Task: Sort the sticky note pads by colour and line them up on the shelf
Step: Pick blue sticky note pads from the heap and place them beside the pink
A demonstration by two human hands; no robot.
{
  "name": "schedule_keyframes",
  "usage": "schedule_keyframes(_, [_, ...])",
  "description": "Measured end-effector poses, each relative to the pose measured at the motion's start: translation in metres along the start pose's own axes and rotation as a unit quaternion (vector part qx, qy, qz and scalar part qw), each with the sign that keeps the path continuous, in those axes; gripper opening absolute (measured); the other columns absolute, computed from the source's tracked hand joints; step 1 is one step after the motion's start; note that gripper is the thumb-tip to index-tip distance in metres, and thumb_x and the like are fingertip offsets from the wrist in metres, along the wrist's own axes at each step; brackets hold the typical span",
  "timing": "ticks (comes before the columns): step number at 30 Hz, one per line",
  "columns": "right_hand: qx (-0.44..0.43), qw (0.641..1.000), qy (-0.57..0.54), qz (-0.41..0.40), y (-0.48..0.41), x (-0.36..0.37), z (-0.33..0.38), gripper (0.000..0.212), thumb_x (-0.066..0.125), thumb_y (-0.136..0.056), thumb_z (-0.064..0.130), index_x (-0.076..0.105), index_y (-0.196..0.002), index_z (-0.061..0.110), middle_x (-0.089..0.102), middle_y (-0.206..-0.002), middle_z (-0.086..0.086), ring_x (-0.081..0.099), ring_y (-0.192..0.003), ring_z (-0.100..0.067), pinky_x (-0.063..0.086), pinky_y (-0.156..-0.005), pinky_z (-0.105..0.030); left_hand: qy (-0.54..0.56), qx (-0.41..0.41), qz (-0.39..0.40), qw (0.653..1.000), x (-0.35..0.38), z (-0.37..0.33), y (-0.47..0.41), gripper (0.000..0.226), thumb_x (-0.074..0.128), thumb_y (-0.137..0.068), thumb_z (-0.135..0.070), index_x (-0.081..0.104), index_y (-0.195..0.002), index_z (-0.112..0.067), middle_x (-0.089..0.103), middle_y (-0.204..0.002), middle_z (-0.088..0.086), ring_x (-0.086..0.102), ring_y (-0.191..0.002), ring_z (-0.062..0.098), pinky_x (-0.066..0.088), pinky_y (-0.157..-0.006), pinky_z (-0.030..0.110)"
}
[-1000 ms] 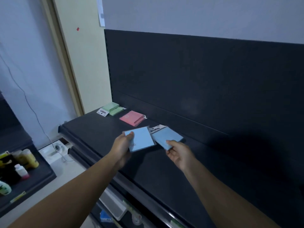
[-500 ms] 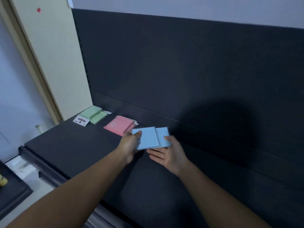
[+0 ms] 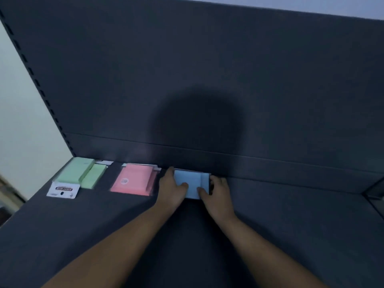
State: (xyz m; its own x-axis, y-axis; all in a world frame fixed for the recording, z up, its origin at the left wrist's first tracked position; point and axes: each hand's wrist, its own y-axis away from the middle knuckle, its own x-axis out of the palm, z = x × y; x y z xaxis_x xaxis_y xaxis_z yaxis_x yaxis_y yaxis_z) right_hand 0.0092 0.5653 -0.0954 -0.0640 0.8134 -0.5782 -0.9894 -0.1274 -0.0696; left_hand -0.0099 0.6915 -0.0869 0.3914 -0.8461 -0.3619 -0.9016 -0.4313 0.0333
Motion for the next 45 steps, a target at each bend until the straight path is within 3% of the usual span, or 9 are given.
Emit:
schedule_keyframes(5, [0.021, 0.995, 0.076, -0.054, 0.007, 0.014, 0.002, 0.048, 0.054, -0.091, 0.022, 0.043, -0.136, 0.010, 0.045, -0.126, -0.006, 0.039, -0.115, -0.018, 0.031, -0.103, -0.026, -0.015, 0.054, 0.057, 0.997, -0.001, 0.005, 0.003, 0.041, 0.051, -0.075, 0.010, 0.047, -0.115, 0.001, 0.053, -0.118, 0.019, 0.051, -0.110, 0.031, 0.045, -0.094, 0.041])
schedule_keyframes(10, [0.034, 0.995, 0.086, -0.041, 0.012, 0.016, 0.004, 0.049, 0.057, -0.090, 0.021, 0.045, -0.136, 0.007, 0.045, -0.127, -0.006, 0.038, -0.121, -0.021, 0.026, -0.104, -0.022, -0.057, 0.048, 0.080, 0.994, -0.004, 0.009, 0.002, 0.052, 0.053, -0.081, 0.001, 0.040, -0.131, -0.002, 0.037, -0.141, 0.014, 0.041, -0.126, 0.026, 0.033, -0.098, 0.021])
schedule_keyframes(13, [0.041, 0.995, 0.083, -0.028, 0.018, 0.014, 0.006, 0.048, 0.057, -0.090, 0.024, 0.047, -0.135, 0.009, 0.044, -0.129, -0.004, 0.037, -0.124, -0.019, 0.026, -0.106, -0.022, -0.104, 0.036, 0.088, 0.990, -0.003, 0.007, -0.003, 0.053, 0.056, -0.081, -0.006, 0.040, -0.131, -0.002, 0.028, -0.145, 0.019, 0.040, -0.127, 0.031, 0.038, -0.102, 0.032])
schedule_keyframes(18, [0.051, 0.998, 0.046, -0.014, 0.032, -0.010, 0.000, 0.031, 0.058, -0.088, 0.018, 0.057, -0.118, 0.011, 0.045, -0.107, 0.002, 0.052, -0.102, -0.016, 0.036, -0.088, -0.015, -0.233, 0.099, 0.044, 0.967, 0.015, -0.006, 0.007, 0.062, 0.060, -0.080, -0.015, 0.036, -0.137, -0.008, 0.013, -0.155, 0.015, 0.010, -0.143, 0.028, 0.007, -0.117, 0.039])
schedule_keyframes(22, [0.080, 0.995, 0.045, -0.032, 0.055, -0.056, -0.018, 0.021, 0.055, -0.090, 0.018, 0.060, -0.110, 0.014, 0.047, -0.103, 0.005, 0.051, -0.096, -0.010, 0.038, -0.089, -0.019, -0.179, 0.213, 0.079, 0.957, 0.048, -0.027, 0.032, 0.047, 0.059, -0.080, -0.007, 0.048, -0.125, -0.009, 0.043, -0.137, 0.008, 0.035, -0.131, 0.023, 0.022, -0.109, 0.033])
schedule_keyframes(25, [0.107, 0.989, 0.065, -0.080, 0.079, -0.107, -0.038, 0.013, 0.052, -0.090, 0.013, 0.062, -0.099, 0.013, 0.051, -0.097, 0.004, 0.052, -0.093, -0.012, 0.041, -0.091, -0.024, -0.103, 0.245, 0.191, 0.945, 0.085, -0.048, 0.064, 0.036, 0.055, -0.083, -0.003, 0.053, -0.117, -0.015, 0.057, -0.115, -0.002, 0.049, -0.113, 0.016, 0.035, -0.098, 0.026])
schedule_keyframes(30, [0.170, 0.966, 0.078, -0.176, 0.131, -0.199, -0.077, 0.010, 0.053, -0.088, 0.011, 0.062, -0.093, 0.015, 0.062, -0.105, -0.004, 0.057, -0.098, -0.019, 0.043, -0.090, -0.030, -0.050, 0.240, 0.336, 0.910, 0.157, -0.084, 0.128, 0.027, 0.054, -0.084, -0.002, 0.053, -0.096, -0.025, 0.060, -0.092, -0.009, 0.057, -0.092, 0.009, 0.041, -0.078, 0.015])
schedule_keyframes(34, [0.195, 0.949, 0.063, -0.241, 0.182, -0.271, -0.107, 0.008, 0.052, -0.089, 0.011, 0.057, -0.086, 0.018, 0.063, -0.099, -0.006, 0.058, -0.089, -0.020, 0.043, -0.077, -0.028, -0.064, 0.242, 0.407, 0.878, 0.216, -0.111, 0.183, 0.024, 0.053, -0.086, -0.007, 0.051, -0.085, -0.031, 0.061, -0.086, -0.011, 0.059, -0.088, 0.010, 0.046, -0.073, 0.022])
schedule_keyframes(45, [0.235, 0.902, 0.047, -0.360, 0.306, -0.442, -0.192, 0.010, 0.052, -0.088, 0.010, 0.059, -0.086, 0.017, 0.060, -0.082, 0.004, 0.055, -0.077, -0.012, 0.041, -0.060, -0.018, -0.124, 0.275, 0.441, 0.846, 0.372, -0.188, 0.326, 0.008, 0.051, -0.090, -0.015, 0.055, -0.093, -0.022, 0.054, -0.083, -0.012, 0.056, -0.083, 0.013, 0.047, -0.077, 0.028])
